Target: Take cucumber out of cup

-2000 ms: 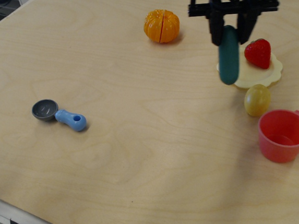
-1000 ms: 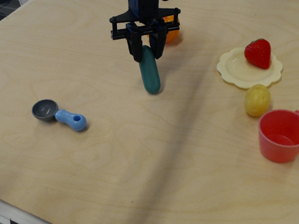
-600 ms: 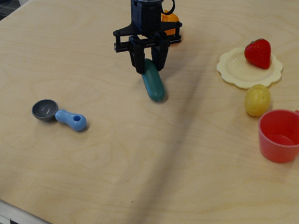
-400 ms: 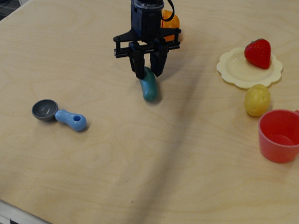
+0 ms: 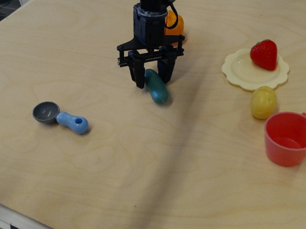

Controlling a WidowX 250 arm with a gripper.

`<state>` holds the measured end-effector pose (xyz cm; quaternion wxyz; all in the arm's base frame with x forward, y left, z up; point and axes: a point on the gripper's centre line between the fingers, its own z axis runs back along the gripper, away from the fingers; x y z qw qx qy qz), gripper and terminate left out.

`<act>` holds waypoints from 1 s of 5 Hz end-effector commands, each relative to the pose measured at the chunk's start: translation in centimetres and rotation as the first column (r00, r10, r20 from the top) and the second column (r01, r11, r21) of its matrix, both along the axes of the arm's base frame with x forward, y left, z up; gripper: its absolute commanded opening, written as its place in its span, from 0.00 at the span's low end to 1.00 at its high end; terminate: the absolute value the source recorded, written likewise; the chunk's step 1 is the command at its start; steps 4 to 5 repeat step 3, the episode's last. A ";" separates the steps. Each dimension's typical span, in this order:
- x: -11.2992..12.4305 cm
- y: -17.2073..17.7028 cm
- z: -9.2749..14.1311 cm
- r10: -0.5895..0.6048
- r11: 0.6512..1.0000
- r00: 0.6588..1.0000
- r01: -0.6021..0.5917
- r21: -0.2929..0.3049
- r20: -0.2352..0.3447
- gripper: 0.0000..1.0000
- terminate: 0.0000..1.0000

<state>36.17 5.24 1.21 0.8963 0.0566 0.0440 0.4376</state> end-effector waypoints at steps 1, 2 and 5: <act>-0.8 0.0 6.9 0.032 0.999 0.981 -0.035 0.014 0.189 1.00 0.00; -0.8 -0.3 8.2 0.017 1.000 0.973 -0.023 0.020 0.230 1.00 0.00; -0.8 -0.3 8.2 0.017 1.000 0.973 -0.023 0.020 0.230 1.00 1.00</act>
